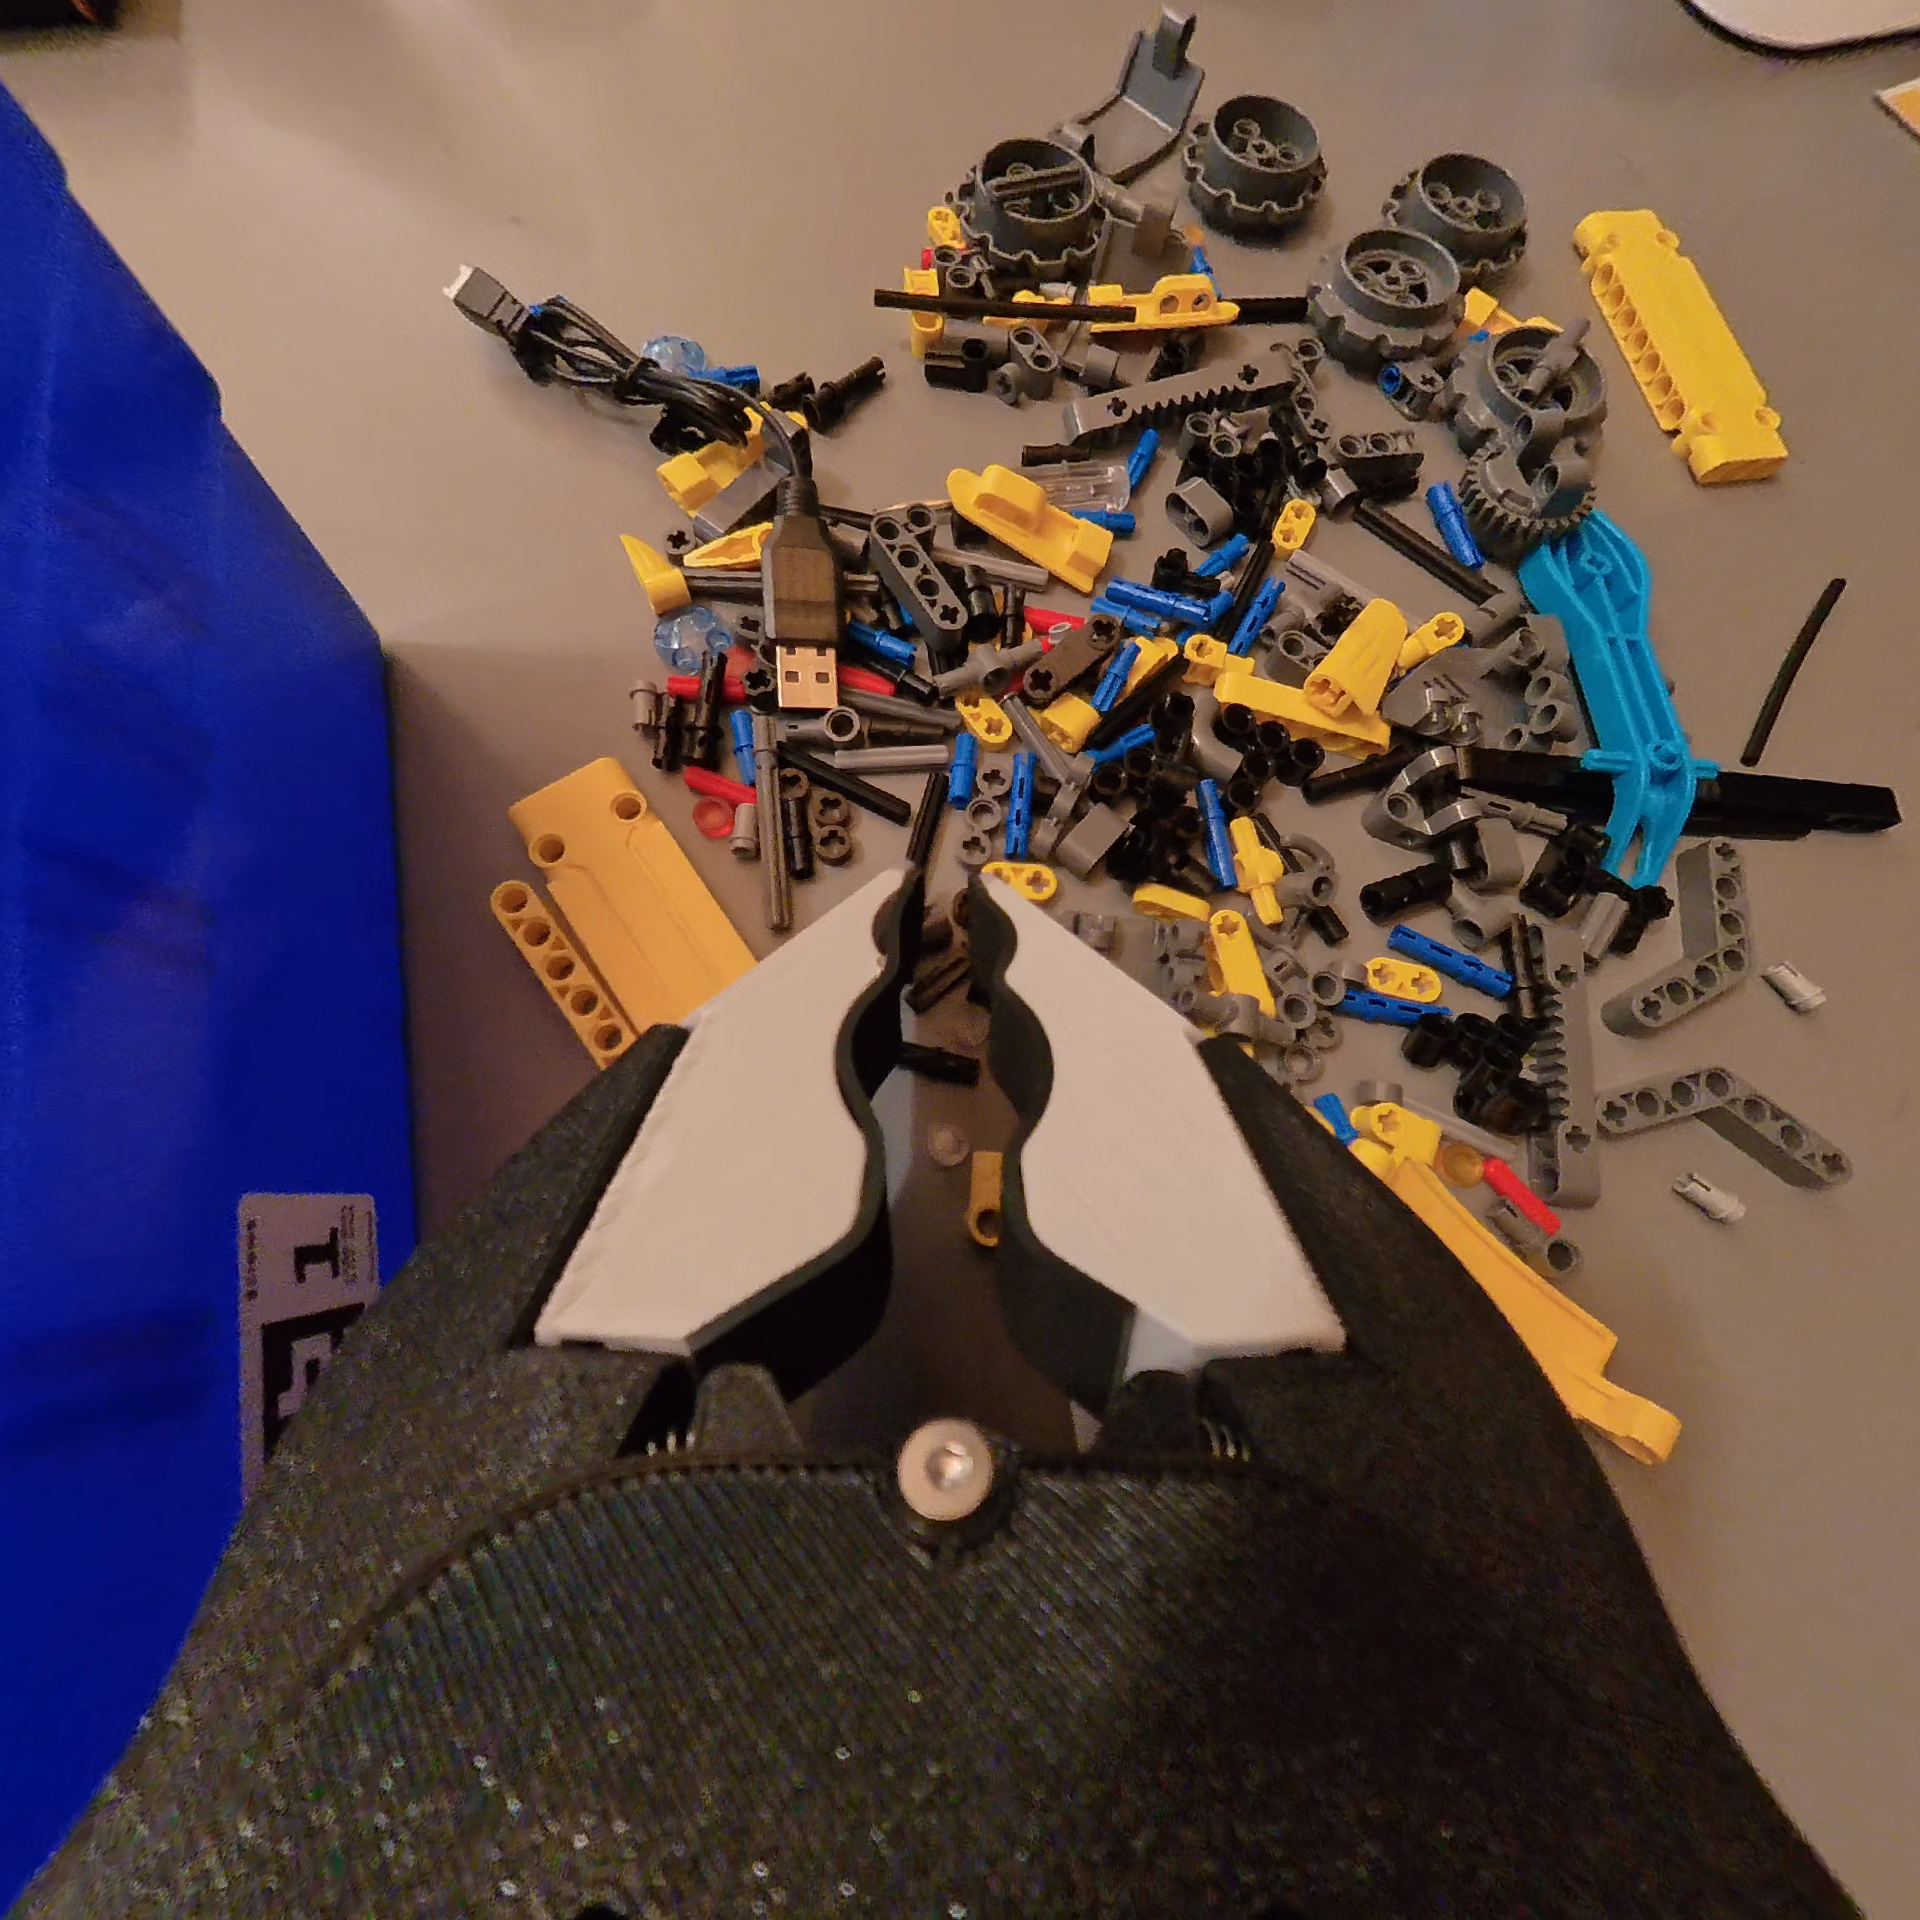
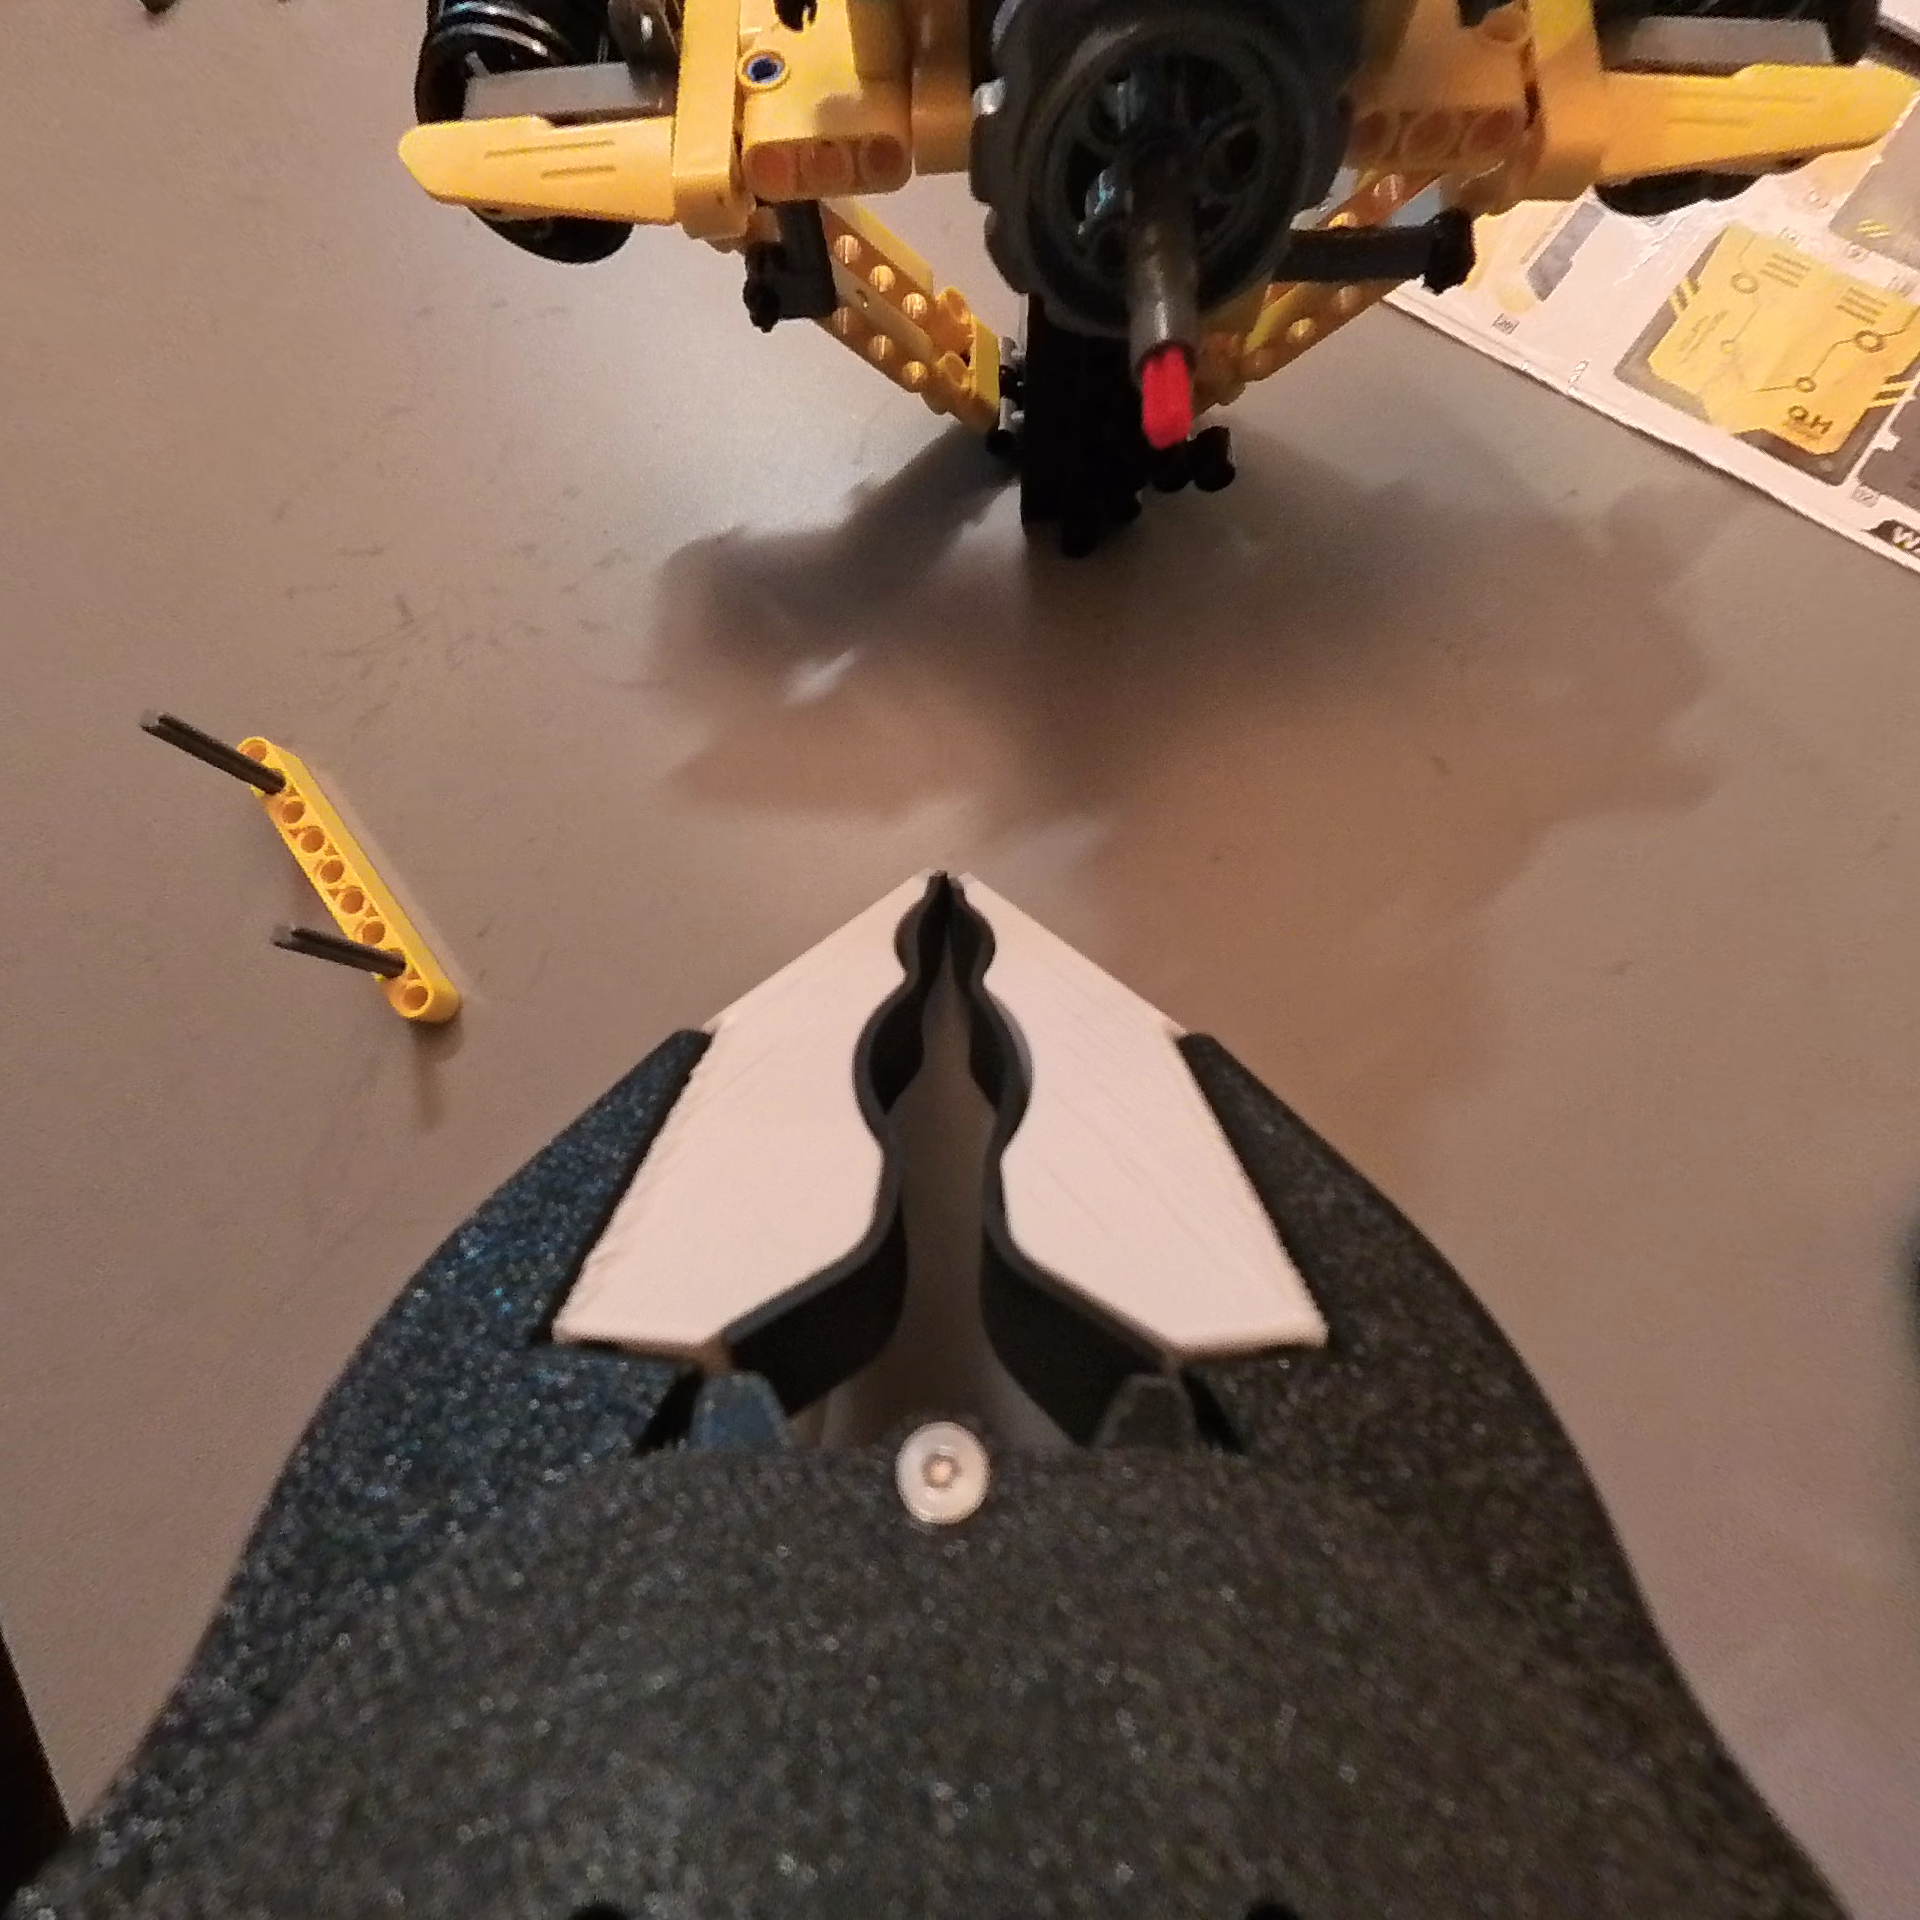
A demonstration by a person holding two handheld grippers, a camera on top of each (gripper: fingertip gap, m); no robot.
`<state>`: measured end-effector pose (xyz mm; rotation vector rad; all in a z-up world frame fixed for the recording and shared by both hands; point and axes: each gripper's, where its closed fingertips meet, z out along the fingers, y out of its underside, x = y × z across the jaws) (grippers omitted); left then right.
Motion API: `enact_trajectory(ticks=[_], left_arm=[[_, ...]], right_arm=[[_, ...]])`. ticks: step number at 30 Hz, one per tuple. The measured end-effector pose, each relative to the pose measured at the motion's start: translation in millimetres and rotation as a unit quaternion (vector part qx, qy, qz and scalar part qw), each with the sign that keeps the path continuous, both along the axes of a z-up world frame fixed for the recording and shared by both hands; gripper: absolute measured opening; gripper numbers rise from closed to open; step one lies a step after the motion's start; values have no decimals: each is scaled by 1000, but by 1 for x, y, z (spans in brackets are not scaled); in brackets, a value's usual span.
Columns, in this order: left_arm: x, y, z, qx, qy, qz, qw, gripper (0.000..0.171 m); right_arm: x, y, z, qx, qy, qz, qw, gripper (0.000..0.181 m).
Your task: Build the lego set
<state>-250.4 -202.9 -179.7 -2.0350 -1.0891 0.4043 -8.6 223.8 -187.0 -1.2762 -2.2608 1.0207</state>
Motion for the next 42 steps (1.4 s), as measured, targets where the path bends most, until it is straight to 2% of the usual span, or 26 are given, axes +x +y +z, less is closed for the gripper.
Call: enact_trajectory(ticks=[13, 29, 37, 40, 42], left_arm=[[4, 6, -5, -25, -1, -22, 999, 8], [4, 2, -5, -16, -9, -16, 1000, 4], [1, 2, 16, 25, 34, -8, 999, 4], [7, 15, 29, 46, 60, -40, 996, 4], [23, 40, 47, 73, 91, -91, 989, 4]], right_arm=[[0, 0, 0, -1, -1, 0, 1000, 0], [0, 0, 0, -3, -2, 0, 1000, 0], [0, 0, 0, -3, -1, 0, 1000, 0], [0, 0, 0, -3, -1, 0, 1000, 0], [0, 0, 0, -3, -2, 0, 1000, 0]])
